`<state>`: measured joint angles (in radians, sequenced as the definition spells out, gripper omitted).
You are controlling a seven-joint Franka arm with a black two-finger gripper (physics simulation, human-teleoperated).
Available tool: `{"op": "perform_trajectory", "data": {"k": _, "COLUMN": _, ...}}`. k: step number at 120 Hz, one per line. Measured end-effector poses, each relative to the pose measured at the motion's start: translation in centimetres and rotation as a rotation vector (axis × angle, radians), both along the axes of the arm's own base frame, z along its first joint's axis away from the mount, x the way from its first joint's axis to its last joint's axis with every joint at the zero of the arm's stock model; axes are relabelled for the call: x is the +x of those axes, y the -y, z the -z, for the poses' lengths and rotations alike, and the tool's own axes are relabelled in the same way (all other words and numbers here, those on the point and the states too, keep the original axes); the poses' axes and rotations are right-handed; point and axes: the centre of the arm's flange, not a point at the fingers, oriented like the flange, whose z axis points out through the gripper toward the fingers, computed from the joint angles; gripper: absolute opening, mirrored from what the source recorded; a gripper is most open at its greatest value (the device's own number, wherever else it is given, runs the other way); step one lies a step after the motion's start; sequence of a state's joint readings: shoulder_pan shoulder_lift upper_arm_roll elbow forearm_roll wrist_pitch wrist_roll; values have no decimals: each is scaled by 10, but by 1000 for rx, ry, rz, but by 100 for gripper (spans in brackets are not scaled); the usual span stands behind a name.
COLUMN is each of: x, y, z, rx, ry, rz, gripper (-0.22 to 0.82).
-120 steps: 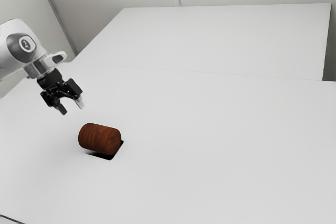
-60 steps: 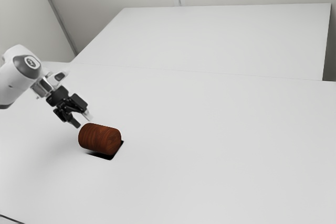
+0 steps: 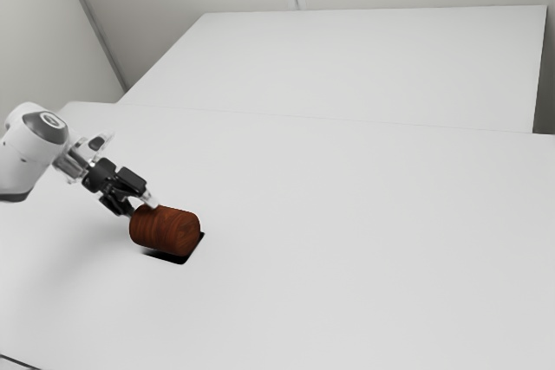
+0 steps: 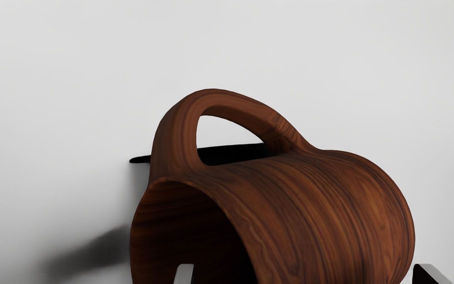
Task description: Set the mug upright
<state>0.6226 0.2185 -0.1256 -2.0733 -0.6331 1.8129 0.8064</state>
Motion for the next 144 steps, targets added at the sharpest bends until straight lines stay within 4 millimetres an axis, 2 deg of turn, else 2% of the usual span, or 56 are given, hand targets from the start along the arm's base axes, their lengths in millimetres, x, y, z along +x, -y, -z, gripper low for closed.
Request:
{"op": "perform_trajectory", "data": {"k": 18, "x": -4, "y": 5, "z": 7, "rx": -91, "ry": 14, "rz": -20, "gripper": 60}}
{"op": "perform_trajectory", "data": {"k": 24, "x": -6, "y": 7, "z": 10, "rx": -116, "ry": 15, "rz": -23, "gripper": 57}}
{"op": "perform_trajectory", "data": {"k": 51, "x": -8, "y": 13, "z": 11, "rx": -179, "ry": 37, "rz": -21, "gripper": 13}}
{"op": "perform_trajectory", "data": {"k": 70, "x": -4, "y": 22, "z": -1, "rx": -183, "ry": 65, "rz": 9, "gripper": -1}}
{"op": "perform_trajectory", "data": {"k": 80, "x": -2, "y": 29, "z": -18, "rx": -170, "ry": 95, "rz": 30, "gripper": -9}}
{"op": "perform_trajectory", "data": {"k": 88, "x": 0, "y": 38, "z": -41, "rx": -148, "ry": 131, "rz": 54, "gripper": -13}}
{"op": "perform_trajectory", "data": {"k": 112, "x": 4, "y": 73, "z": -105, "rx": -77, "ry": 208, "rz": 137, "gripper": -16}}
{"op": "perform_trajectory", "data": {"k": 125, "x": 9, "y": 94, "z": -137, "rx": 18, "ry": 212, "rz": 210, "gripper": -16}}
{"op": "perform_trajectory", "data": {"k": 134, "x": 10, "y": 118, "z": -154, "rx": 111, "ry": 196, "rz": 277, "gripper": -17}}
{"op": "perform_trajectory", "data": {"k": 144, "x": 14, "y": 165, "z": -166, "rx": 227, "ry": 180, "rz": 375, "gripper": -17}}
